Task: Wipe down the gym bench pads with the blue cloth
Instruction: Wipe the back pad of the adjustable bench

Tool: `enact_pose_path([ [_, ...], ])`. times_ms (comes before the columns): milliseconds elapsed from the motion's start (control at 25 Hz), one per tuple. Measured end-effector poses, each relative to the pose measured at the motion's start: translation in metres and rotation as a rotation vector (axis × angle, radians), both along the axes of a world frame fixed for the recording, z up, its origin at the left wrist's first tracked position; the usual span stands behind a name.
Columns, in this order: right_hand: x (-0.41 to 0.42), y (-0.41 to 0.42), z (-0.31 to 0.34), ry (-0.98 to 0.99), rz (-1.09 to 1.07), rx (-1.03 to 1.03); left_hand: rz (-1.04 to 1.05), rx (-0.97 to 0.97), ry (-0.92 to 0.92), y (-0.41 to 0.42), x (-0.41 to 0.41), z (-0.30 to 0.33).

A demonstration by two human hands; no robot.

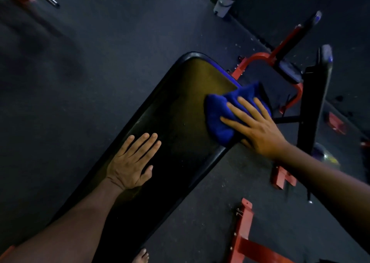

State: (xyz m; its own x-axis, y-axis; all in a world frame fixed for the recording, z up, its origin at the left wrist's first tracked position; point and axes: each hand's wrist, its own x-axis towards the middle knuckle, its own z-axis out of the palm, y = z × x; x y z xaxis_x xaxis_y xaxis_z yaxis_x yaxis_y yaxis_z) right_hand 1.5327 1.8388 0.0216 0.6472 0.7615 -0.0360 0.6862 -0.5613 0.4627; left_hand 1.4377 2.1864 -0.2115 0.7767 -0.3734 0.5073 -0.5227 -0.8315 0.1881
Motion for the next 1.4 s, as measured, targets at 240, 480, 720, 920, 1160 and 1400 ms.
enact_pose_path([
  [240,0.039,0.045,0.002,0.003,0.039,0.055,0.022,0.035,-0.027,0.0,0.001,-0.001],
  [480,0.093,0.158,-0.015,-0.058,-0.063,0.21,0.052,0.05,0.036,-0.004,-0.002,0.007],
  [720,0.086,0.159,-0.031,-0.116,-0.008,0.375,0.086,0.041,0.053,-0.009,-0.003,0.009],
  [920,0.082,0.16,-0.039,-0.14,-0.014,0.388,0.113,0.058,0.042,-0.012,-0.003,0.009],
  [1160,0.081,0.158,-0.044,-0.205,-0.032,0.418,0.098,0.069,0.055,-0.013,-0.003,0.006],
  [1400,0.075,0.163,-0.041,-0.178,-0.079,0.386,0.042,0.08,0.041,-0.011,-0.006,0.006],
])
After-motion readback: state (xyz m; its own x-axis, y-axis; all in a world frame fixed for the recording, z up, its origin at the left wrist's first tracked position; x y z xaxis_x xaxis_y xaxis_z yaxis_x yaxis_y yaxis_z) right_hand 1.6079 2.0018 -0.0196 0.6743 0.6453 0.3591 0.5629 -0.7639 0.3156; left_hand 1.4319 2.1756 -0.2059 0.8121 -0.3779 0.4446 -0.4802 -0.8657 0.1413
